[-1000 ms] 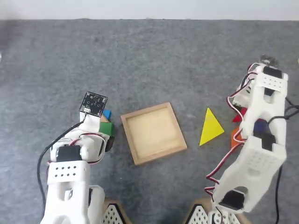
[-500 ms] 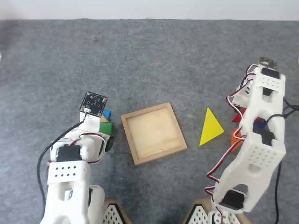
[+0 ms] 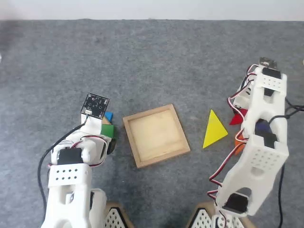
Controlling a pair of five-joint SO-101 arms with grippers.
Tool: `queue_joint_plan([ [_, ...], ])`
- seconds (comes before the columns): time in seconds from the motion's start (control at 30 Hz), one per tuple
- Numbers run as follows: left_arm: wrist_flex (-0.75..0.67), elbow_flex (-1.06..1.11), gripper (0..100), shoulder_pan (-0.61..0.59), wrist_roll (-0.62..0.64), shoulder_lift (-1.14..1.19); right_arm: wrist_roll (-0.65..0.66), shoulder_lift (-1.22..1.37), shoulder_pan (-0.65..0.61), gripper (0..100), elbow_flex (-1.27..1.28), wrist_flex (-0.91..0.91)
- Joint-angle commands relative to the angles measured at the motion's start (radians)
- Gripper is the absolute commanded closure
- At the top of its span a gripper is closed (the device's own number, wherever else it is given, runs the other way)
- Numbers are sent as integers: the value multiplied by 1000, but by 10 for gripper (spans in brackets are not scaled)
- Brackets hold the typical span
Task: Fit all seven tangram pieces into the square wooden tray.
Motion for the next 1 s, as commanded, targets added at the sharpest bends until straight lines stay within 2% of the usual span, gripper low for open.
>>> queue_joint_plan([
  [0.0, -18, -5, 750, -8, 20, -15, -5, -18, -16, 786, -48, 15],
  [0.53, -20, -5, 750, -8, 20, -15, 25, -245, -188, 786, -46, 203],
  [0.77, -20, -5, 750, -8, 20, -15, 26, -306, -349, 786, -46, 302],
  [0.83, -18, -5, 750, -9, 20, -15, 43, -321, -338, 786, -46, 295],
  [0.97, -18, -4, 750, -9, 20, -15, 173, -323, -203, 782, -48, 225],
])
